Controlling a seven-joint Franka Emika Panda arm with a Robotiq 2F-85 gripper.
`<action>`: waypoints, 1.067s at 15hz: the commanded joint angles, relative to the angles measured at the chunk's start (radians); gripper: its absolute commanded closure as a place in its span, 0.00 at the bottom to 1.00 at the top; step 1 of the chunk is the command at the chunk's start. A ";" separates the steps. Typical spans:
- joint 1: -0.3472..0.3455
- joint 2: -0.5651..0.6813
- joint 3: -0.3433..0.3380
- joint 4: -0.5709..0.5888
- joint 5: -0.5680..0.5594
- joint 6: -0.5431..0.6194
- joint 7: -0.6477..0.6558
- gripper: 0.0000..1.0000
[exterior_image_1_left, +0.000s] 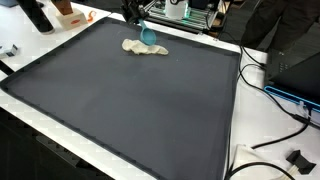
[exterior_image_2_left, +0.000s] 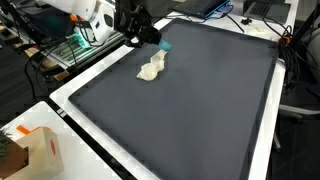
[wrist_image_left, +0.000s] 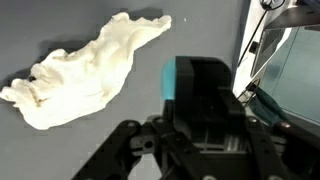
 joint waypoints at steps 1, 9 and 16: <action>-0.032 0.008 0.021 0.004 0.044 0.001 0.007 0.75; -0.031 -0.029 0.060 -0.012 0.012 0.115 0.137 0.75; -0.010 -0.086 0.136 -0.036 -0.095 0.272 0.358 0.75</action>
